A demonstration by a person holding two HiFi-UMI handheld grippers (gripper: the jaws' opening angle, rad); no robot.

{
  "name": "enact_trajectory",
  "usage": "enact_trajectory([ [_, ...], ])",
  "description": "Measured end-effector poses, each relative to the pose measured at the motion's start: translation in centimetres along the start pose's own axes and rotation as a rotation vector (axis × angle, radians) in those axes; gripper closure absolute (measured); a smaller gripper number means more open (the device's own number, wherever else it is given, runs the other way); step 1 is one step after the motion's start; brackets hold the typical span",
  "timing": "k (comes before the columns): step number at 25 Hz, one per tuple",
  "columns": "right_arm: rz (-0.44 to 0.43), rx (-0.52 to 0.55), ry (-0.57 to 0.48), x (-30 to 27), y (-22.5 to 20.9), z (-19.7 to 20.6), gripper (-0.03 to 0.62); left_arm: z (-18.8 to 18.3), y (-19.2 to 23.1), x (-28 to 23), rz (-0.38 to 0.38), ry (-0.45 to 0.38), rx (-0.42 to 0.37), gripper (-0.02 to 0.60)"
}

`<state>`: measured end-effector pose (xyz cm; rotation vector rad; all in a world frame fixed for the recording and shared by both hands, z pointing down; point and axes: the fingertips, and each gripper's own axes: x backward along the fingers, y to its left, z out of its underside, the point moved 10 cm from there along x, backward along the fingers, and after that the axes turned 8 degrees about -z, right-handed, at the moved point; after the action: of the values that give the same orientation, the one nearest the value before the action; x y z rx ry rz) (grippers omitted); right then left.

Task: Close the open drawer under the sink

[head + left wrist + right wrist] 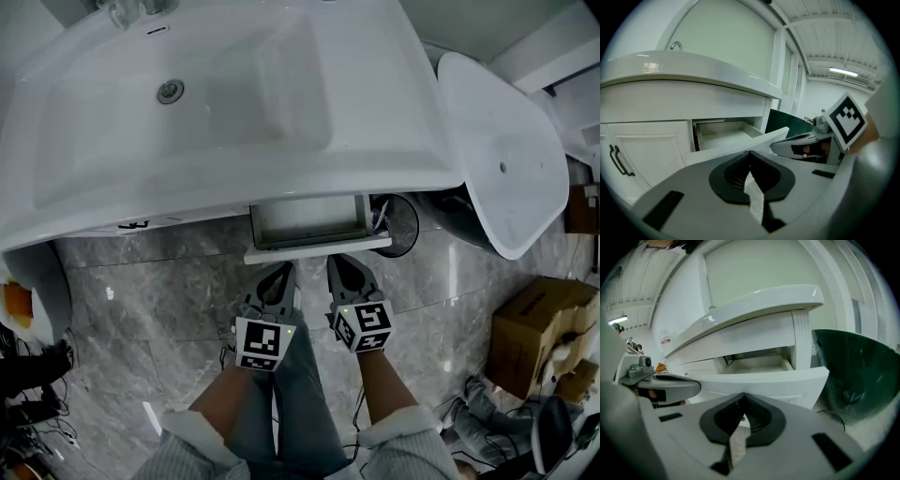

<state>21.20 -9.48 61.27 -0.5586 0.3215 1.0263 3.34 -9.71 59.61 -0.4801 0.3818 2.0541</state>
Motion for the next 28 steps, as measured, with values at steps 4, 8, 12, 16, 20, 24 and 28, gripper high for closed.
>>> enact_trajectory([
  [4,0.012,0.008,-0.022,-0.2,0.0,-0.1,0.583,0.0,0.2,-0.5,0.019,-0.003,-0.033,0.566],
  [8,0.025,0.01,-0.035,-0.4,0.2,-0.3,0.585,0.0,0.5,-0.6,0.019,-0.008,-0.022,0.566],
  [12,0.036,0.0,-0.047,-0.4,0.3,-0.6,0.585,-0.4,0.6,-0.7,0.018,-0.011,-0.019,0.566],
  [16,0.038,-0.007,-0.049,-1.2,-0.1,-1.2,0.583,-1.2,1.1,-1.3,0.001,-0.024,-0.014,0.566],
  [20,0.029,0.005,-0.044,-1.8,-0.4,-1.8,0.585,-1.7,1.6,-1.9,0.0,-0.023,-0.042,0.566],
  [24,0.029,0.005,-0.055,-2.0,-0.6,-1.9,0.583,-2.0,1.8,-2.1,-0.001,-0.022,-0.04,0.566],
  [28,0.026,0.008,-0.06,-2.5,-0.7,-2.2,0.583,-2.2,2.1,-2.5,-0.009,-0.028,-0.041,0.566],
])
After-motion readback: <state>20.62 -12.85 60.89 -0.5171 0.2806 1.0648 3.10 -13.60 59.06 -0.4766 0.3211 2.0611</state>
